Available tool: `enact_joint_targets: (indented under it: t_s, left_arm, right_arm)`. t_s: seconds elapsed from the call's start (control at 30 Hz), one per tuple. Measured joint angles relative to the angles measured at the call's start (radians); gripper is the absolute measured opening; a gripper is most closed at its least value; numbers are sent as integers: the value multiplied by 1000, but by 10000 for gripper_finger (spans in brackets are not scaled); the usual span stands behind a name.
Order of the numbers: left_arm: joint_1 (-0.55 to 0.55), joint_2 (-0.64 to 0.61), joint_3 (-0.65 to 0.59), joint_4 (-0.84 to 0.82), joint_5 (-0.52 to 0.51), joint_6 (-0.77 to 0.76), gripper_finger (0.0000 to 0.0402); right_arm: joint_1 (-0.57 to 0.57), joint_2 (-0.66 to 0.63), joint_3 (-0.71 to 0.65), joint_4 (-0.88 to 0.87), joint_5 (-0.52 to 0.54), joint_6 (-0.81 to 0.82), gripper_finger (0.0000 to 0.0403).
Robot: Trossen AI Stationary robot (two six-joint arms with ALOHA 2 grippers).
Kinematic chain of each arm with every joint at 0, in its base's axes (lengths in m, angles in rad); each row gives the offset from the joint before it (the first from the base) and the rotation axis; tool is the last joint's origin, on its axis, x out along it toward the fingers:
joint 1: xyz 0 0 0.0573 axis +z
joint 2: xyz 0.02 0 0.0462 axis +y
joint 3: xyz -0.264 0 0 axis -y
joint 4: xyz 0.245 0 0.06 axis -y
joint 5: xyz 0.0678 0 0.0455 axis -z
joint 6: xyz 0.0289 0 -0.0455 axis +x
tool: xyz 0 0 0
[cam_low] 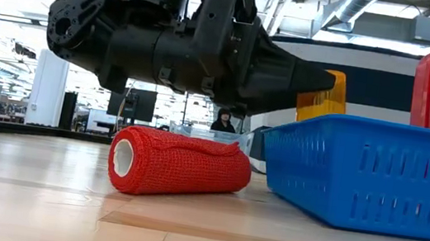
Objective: Pick & Place Medicine items
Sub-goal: Put the top orange pill bottle into the blue bin, then put the bottom orange pill bottle into the blue bin
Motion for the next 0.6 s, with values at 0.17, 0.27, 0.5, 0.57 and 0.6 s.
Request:
enact_joint_targets:
  t_s: [0.17,0.27,0.5,0.57,0.6]
  left_arm:
    - [11,-1,0,-45,0,0,207]
    - [11,-1,0,-51,0,1,219]
    - [11,-2,0,-48,0,37,240]
    - [10,-5,0,-43,1,63,244]
    - [8,-15,0,-53,5,81,247]
  right_arm:
    - [0,0,0,0,0,5,250]
    - [0,0,0,-2,0,7,250]
    - [0,0,0,-5,0,7,250]
    - [0,0,0,-8,0,7,250]
    - [0,0,0,-8,0,7,250]
